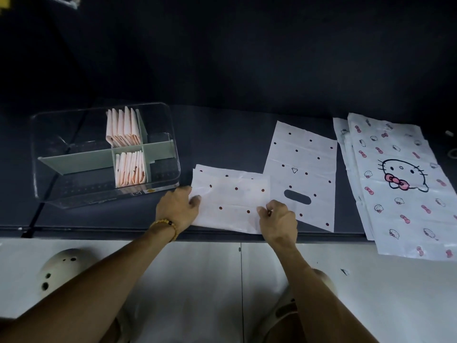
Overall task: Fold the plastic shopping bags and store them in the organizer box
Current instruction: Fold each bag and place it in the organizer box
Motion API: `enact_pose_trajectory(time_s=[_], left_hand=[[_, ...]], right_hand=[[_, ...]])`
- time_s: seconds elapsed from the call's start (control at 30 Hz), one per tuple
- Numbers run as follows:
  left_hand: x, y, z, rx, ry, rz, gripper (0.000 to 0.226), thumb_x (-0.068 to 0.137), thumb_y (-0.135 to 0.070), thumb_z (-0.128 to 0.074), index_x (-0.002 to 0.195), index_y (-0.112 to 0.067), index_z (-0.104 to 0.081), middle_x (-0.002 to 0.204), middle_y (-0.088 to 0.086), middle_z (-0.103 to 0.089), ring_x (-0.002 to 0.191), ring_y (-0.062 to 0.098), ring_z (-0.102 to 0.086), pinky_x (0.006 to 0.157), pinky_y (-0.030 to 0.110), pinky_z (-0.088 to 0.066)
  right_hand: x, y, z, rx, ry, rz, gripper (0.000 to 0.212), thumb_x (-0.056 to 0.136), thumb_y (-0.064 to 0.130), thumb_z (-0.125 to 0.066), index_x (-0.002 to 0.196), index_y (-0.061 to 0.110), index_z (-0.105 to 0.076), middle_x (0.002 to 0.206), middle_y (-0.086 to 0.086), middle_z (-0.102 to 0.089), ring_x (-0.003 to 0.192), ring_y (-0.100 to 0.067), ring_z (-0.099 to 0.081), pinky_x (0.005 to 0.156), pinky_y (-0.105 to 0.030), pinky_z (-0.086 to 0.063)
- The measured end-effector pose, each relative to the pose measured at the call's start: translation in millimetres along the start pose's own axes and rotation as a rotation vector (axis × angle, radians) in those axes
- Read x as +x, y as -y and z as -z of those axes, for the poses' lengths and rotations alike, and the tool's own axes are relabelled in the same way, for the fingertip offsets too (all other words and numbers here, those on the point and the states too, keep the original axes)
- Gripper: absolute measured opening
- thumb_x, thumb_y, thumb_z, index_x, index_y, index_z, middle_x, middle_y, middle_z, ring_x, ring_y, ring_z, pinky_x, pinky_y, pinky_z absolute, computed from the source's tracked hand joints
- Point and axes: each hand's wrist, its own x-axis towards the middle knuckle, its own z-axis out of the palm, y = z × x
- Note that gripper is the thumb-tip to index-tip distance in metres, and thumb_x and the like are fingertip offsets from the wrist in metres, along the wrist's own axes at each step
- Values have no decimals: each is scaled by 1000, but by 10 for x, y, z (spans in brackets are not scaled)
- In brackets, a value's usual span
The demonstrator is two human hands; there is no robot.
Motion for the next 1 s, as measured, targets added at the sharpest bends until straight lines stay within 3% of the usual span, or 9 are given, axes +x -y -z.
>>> enact_pose_trajectory(time_s=[0.13, 0.4, 0.53, 0.6, 0.7, 0.8, 0.87, 0.93, 1.0], left_hand=[[96, -71, -26, 127, 22, 19, 36, 98, -39, -43, 114, -9, -53, 107, 17, -63, 101, 37, -59, 81, 45, -49], [75, -117, -39, 211, -87, 18, 35, 94, -43, -50, 111, -13, -44, 96, 15, -67, 87, 36, -64, 69, 41, -51], [-114, -115, -47, 155, -261, -253, 34, 90, -29, -58, 118, -11, -52, 110, 14, -60, 89, 31, -63, 63, 38, -54], [-169, -130, -118, 209, -183, -472, 34, 90, -23, -56, 122, -11, -56, 122, 11, -57, 108, 31, -57, 83, 43, -54], [-195, -67, -263, 283, 78, -607, 46, 100, -28, -38, 144, -16, -38, 153, 7, -33, 143, 25, -24, 119, 36, -15], [-197, 36, -338, 375, 130, -597, 52, 102, -33, -22, 152, -21, -12, 160, -2, -7, 147, 16, 1, 118, 30, 7], [-205, 41, -345, 412, 135, -588, 53, 101, -34, -17, 152, -19, -10, 160, -1, -9, 147, 17, 0, 118, 32, 5], [-211, 20, -340, 437, 125, -571, 57, 98, -37, -8, 152, -16, -10, 159, 0, -11, 147, 17, -3, 119, 34, 3], [-212, 4, -349, 448, 122, -561, 61, 96, -38, -4, 152, -15, -13, 159, 1, -14, 147, 18, -5, 119, 35, 0]], right_hand=[[89, 11, 4, 9, 2, -9, 30, 96, 36, -53, 108, 11, -63, 102, -11, -68, 97, -30, -62, 77, -33, -49], [227, 42, 38, 19, 59, -60, 31, 95, 40, -55, 108, 13, -63, 100, -8, -68, 88, -24, -58, 73, -29, -44], [254, 33, 31, 13, 82, -78, 31, 94, 41, -55, 109, 15, -63, 102, -7, -67, 89, -23, -58, 74, -30, -44], [257, 38, 32, 8, 88, -76, 31, 94, 42, -55, 109, 15, -62, 102, -6, -67, 90, -23, -58, 73, -29, -42], [268, 45, 34, 14, 105, -82, 30, 94, 42, -55, 107, 15, -63, 100, -7, -68, 93, -25, -60, 72, -29, -42], [201, 50, 75, 11, 40, -77, 29, 92, 42, -60, 101, 14, -63, 95, -7, -69, 88, -27, -60, 69, -29, -43], [84, 5, 86, -70, -184, 85, 24, 87, 34, -67, 96, 12, -59, 90, -8, -66, 85, -29, -59, 66, -32, -44], [-107, 0, 11, -155, -362, 427, 21, 82, 22, -72, 95, 9, -61, 92, -11, -64, 87, -32, -59, 70, -39, -48], [-290, 89, -177, -167, -322, 679, 26, 86, 20, -68, 107, 5, -65, 110, -14, -65, 103, -34, -60, 85, -44, -51]])
